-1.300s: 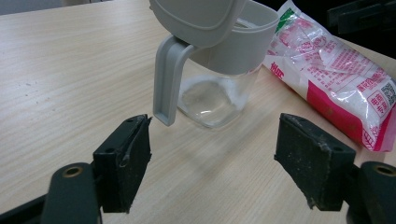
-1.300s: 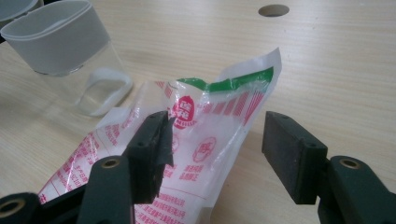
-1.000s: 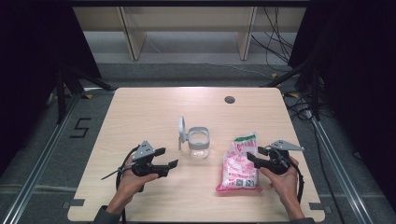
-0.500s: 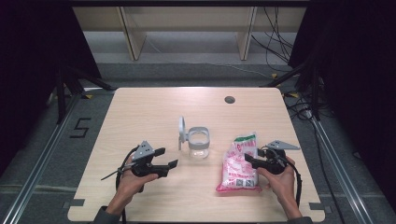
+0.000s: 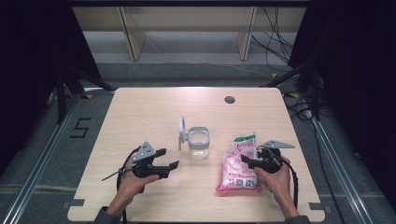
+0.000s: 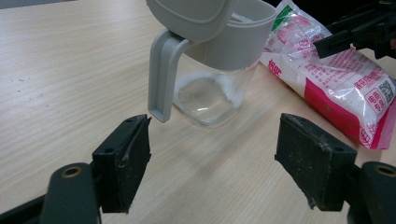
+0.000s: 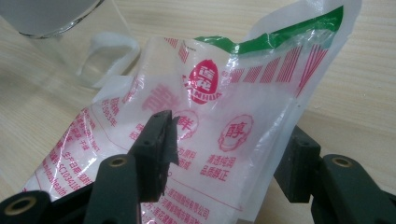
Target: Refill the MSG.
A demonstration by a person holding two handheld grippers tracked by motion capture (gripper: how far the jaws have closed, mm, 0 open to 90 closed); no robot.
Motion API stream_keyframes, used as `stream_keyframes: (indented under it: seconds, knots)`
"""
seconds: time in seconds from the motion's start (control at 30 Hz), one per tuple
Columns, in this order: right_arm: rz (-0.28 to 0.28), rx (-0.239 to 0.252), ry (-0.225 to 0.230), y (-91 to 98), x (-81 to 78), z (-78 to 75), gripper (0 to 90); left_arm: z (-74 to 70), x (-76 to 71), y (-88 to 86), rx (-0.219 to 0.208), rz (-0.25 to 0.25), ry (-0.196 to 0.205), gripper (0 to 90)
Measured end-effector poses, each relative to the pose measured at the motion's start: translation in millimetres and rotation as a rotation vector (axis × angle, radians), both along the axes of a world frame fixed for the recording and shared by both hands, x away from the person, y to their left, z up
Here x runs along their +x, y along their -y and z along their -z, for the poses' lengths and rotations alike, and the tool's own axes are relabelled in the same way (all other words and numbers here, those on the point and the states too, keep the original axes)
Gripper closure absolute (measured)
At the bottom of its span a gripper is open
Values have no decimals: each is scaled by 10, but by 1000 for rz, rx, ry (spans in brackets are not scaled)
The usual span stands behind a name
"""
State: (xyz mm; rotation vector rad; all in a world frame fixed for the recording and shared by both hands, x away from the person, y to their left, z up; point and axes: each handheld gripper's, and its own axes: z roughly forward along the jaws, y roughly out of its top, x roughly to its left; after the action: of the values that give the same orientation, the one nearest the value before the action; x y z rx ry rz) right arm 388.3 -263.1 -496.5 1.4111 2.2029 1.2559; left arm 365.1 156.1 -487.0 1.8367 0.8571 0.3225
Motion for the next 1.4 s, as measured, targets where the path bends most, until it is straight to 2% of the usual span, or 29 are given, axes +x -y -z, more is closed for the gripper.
stream_keyframes:
  seconds: [0.13,0.17,0.2,0.23,0.27,0.3,0.33,0.47,0.53,0.6,0.67,0.73,0.77,0.87,0.97,1.07,1.13,1.2,1.27,1.33,1.4]
  knots:
    - [20,-13,-11,-5,5,8,465,-4,-8,15,2,10,-2,254]
    - [8,-1,-10,-4,6,13,465,2,-7,25,-3,12,-2,254]
    - [14,-9,-3,-7,13,20,466,0,-5,18,17,17,7,253]
    - [24,-5,-29,-24,11,19,467,6,-10,29,3,6,-2,252]
    - [14,-20,-2,-7,26,31,473,6,-10,29,-3,4,-4,252]
    - [30,-16,-19,-18,27,31,479,-1,-10,15,6,10,-4,252]
    - [15,-11,-22,-7,26,29,484,-3,-8,12,5,13,-1,252]
    - [23,-8,-37,7,28,26,487,-6,-13,11,8,5,-1,252]
    - [20,6,-40,6,37,38,486,0,-12,27,-3,9,1,252]
    - [28,4,-32,-6,50,50,486,-2,-12,26,5,13,3,252]
    - [22,22,-47,-7,49,48,487,-1,-13,24,10,14,2,251]
    - [24,20,-45,-12,56,50,488,0,-11,28,-1,12,4,251]
    - [36,1,-40,-13,63,50,492,1,-12,29,-4,8,0,252]
    - [32,28,-42,-20,82,66,506,-1,-12,23,13,12,3,251]
    - [28,31,-39,-20,87,66,530,-2,-14,29,11,17,3,251]
    - [37,23,-39,-33,94,72,568,0,-13,27,11,13,3,251]
    - [28,34,-47,-35,89,63,618,-2,-9,25,20,19,11,251]
    - [18,25,-25,-40,87,61,700,1,-19,33,13,14,0,251]
    - [13,8,-13,-36,72,37,777,-5,-14,29,24,25,14,252]
    - [2,22,7,-38,64,29,852,1,-20,45,9,15,5,251]
    - [1,7,20,-27,52,10,884,2,-22,40,18,13,1,251]
